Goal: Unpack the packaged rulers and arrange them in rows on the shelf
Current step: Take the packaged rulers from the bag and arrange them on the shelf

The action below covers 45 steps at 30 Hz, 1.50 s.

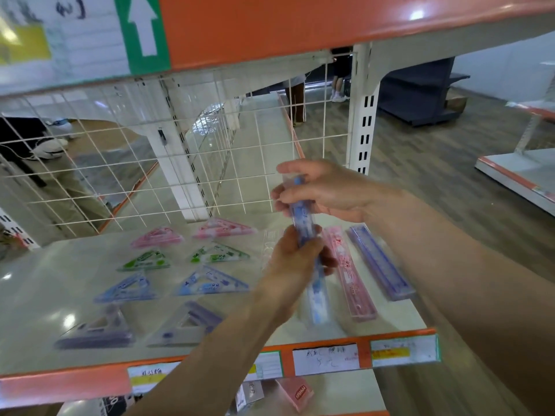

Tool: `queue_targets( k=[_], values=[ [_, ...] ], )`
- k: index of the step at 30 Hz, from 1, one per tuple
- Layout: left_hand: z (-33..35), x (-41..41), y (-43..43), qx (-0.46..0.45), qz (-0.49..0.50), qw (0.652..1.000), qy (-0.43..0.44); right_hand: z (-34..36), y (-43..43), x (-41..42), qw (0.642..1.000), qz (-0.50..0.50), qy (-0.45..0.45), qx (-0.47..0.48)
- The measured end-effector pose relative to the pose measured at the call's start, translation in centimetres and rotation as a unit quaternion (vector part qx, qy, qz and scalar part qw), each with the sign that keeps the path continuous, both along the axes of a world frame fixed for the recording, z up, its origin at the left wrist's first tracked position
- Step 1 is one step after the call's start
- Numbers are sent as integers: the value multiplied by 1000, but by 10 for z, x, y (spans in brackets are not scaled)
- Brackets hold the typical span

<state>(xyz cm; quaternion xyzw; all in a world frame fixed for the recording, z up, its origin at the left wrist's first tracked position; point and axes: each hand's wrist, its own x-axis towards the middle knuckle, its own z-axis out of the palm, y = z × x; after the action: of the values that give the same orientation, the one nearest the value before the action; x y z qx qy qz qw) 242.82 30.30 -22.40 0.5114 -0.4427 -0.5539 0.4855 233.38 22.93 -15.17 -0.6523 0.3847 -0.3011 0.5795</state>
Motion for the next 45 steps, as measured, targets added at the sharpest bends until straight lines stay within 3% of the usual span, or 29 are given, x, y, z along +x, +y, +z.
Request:
queue_targets(
  k=[2,4,7,11,15,19,22,34,38,41,43,45],
  values=[
    [7,-3,-4,-71,21,995,-71,9,5,-6,995,3,-104,12],
    [9,-6,-5,-104,28,988,-113,14,11,-12,992,13,-126,-13],
    [4,-9,-4,-123,11,983,-133,8,21,-17,993,18,-28,-112],
    [-3,-6,-5,-185,7,974,-130,4,26,-24,956,-31,97,-277],
    [-2,-3,-12,-212,-12,968,-131,2,27,-25,933,-24,170,-316],
    [-4,1,-13,-196,4,971,-133,10,18,-36,928,-59,167,-326],
    [-6,0,-13,-184,-8,973,-137,7,14,-34,931,-43,193,-308],
    [-1,7,-20,-166,18,973,-158,-6,7,-35,942,-84,136,-295],
    [-4,14,-24,-110,17,969,-222,-8,0,-41,967,-95,145,-188],
    [8,17,-28,-52,31,990,-131,-9,-8,-43,985,-135,64,-81],
    [14,17,-30,-19,22,995,-92,-15,-7,-41,985,-125,113,-35],
    [13,18,-33,-6,13,992,-122,-26,-1,-36,980,-98,175,-8]
  ],
)
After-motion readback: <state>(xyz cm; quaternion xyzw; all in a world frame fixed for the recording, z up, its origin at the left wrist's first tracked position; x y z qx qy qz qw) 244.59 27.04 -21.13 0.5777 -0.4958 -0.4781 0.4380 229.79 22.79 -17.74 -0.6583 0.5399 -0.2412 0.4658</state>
